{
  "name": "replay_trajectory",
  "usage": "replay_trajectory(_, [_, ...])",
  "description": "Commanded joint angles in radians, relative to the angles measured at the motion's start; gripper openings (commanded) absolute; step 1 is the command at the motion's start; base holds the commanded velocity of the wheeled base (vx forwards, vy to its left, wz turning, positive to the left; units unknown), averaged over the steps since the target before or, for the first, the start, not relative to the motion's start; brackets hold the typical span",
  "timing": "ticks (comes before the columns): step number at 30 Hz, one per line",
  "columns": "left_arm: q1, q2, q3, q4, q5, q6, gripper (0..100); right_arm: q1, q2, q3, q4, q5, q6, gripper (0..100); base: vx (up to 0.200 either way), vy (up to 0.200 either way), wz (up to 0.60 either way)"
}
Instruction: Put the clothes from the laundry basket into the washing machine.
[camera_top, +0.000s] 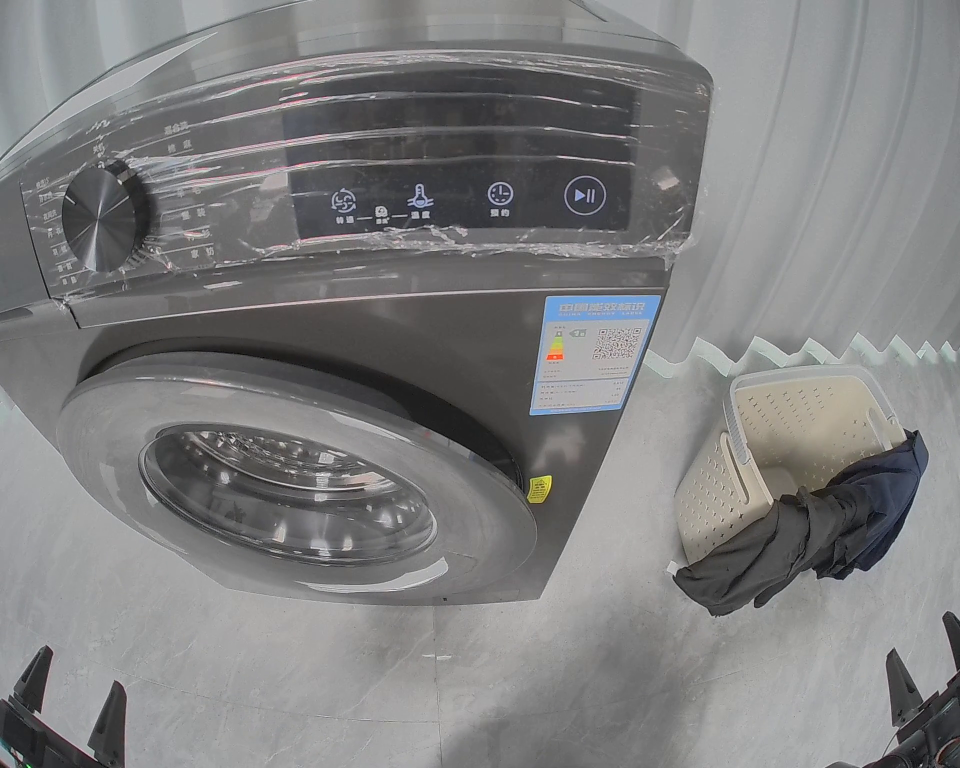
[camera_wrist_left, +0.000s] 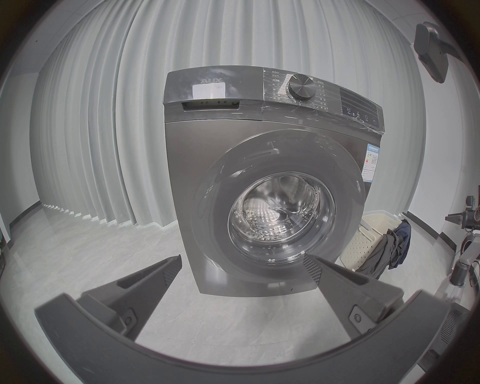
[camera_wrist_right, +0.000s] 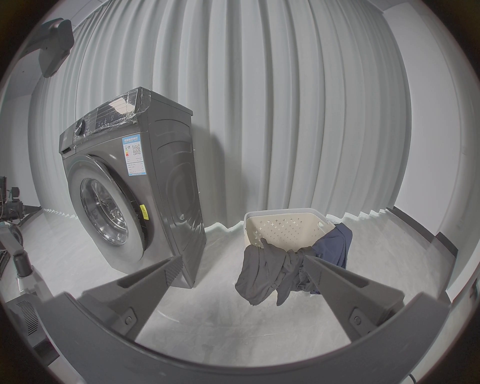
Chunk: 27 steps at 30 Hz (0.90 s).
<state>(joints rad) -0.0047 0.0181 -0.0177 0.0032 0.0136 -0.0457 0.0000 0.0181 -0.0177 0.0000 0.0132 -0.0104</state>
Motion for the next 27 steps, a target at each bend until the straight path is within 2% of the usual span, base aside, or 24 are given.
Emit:
replay_trajectory(1, [0.0, -0.013, 0.015, 0.0, 0.0, 0.0, 100, 0.0, -0.017, 0.018, 0.0, 0.001, 0.0, 100, 0.0, 0.0, 0.0])
replay_trajectory(10, [0.0, -0.013, 0.015, 0.0, 0.0, 0.0, 100, -0.002, -0.017, 0.018, 0.0, 0.001, 0.0, 100, 0.0, 0.0, 0.0])
replay_trajectory(16, [0.0, -0.013, 0.015, 0.001, 0.0, 0.001, 100, -0.003, -0.015, 0.018, 0.0, 0.001, 0.0, 100, 0.0, 0.2, 0.0])
replay_trajectory(24, [0.0, -0.013, 0.015, 0.0, 0.0, 0.001, 100, -0.003, -0.015, 0.018, 0.0, 0.001, 0.0, 100, 0.0, 0.0, 0.0])
replay_trajectory(27, [0.0, -0.013, 0.015, 0.001, 0.0, 0.001, 100, -0.003, -0.015, 0.018, 0.0, 0.001, 0.0, 100, 0.0, 0.0, 0.6])
